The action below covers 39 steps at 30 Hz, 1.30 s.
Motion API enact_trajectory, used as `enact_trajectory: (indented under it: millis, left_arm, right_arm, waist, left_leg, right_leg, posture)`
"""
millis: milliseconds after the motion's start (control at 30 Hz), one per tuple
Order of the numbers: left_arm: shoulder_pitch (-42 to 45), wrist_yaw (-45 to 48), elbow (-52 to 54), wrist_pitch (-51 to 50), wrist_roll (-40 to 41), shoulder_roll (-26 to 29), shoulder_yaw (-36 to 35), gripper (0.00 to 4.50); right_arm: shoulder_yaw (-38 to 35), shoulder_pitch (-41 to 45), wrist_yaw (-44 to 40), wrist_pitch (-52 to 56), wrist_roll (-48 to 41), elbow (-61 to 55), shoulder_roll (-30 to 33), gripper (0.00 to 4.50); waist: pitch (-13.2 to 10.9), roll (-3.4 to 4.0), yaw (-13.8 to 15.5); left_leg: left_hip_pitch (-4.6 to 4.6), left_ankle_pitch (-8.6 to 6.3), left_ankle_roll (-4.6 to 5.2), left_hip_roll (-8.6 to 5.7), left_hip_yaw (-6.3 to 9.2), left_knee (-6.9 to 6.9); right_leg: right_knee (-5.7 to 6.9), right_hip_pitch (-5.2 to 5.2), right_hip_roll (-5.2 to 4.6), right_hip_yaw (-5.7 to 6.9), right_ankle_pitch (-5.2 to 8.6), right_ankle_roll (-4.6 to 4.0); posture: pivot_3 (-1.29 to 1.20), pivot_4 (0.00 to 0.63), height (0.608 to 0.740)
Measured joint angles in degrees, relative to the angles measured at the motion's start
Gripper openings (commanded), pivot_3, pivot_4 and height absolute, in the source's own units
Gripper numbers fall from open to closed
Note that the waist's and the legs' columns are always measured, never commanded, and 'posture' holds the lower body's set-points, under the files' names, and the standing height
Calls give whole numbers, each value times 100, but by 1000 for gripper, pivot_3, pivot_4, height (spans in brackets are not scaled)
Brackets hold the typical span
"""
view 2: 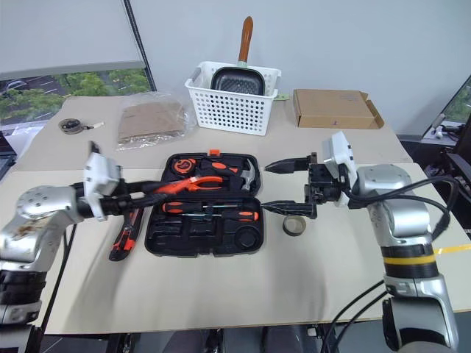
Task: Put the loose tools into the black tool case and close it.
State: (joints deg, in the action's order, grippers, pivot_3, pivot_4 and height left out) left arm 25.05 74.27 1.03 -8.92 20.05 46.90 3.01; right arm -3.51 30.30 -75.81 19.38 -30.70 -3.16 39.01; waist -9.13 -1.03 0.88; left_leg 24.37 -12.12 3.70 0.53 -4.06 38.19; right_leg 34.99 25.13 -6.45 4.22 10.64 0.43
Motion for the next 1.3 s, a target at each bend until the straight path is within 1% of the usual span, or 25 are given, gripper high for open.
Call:
enact_trajectory:
  millis: [67, 200, 333, 467, 667, 900, 1300]
  left_arm:
    - [138, 141, -223, 159, -219, -75, 291, 482]
    - [379, 289, -578, 380, -563, -123, 591, 482]
    - [511, 279, -845, 371, -912, -112, 731, 482]
    - [628, 258, -1010, 387, -1180, -111, 766, 482]
    - [648, 156, -1163, 376, -1394, -330, 958, 482]
    - [656, 103, -1148, 367, -1534, -395, 977, 482]
    - [911, 144, -1312, 455, -1838, -406, 1213, 482]
  right_arm:
    - [-1, -214, 155, 36, -5, -192, -10, 4500]
    - [-63, -432, 397, 147, -171, -596, -9, 4500]
    - [-84, -639, 524, 208, -211, -763, 45, 4500]
    - [-148, -666, 601, 211, -219, -783, 85, 4500]
    - [-158, -697, 625, 209, -220, -822, 86, 4500]
    - [-173, -817, 633, 201, -219, -822, 87, 4500]
    - [-177, -865, 712, 86, -212, -823, 87, 4500]
  waist:
    - [0, 0, -7]
    - [-1, 0, -9]
    - [-1, 0, -7]
    - [-1, 0, -7]
    - [-1, 0, -5]
    - [-1, 0, 2]
    - [0, 0, 2]
  left_leg:
    - [1, 0, 0, 8, -4, 1]
    - [-5, 0, 1, 20, -9, 2]
    - [-4, 0, 1, 19, -11, 3]
    - [-3, 0, 2, 20, -12, 5]
    - [-2, -1, 4, 20, -13, 8]
    - [-6, -2, 6, 19, -14, 11]
    - [-9, -2, 7, 20, -14, 20]
  right_leg:
    - [0, 3, 3, -4, 3, 5]
    - [1, 3, 6, -2, 8, 18]
    - [0, 3, 6, -4, 8, 18]
    - [0, 4, 6, -5, 7, 19]
    - [1, 2, 9, -6, 7, 19]
    - [3, -2, 8, -7, 7, 20]
    - [6, -7, 9, -10, 5, 23]
  posture:
    - [0, 150, 700]
    - [0, 150, 700]
    - [0, 150, 700]
    - [0, 150, 700]
    - [0, 150, 700]
    - [0, 150, 700]
    - [0, 150, 700]
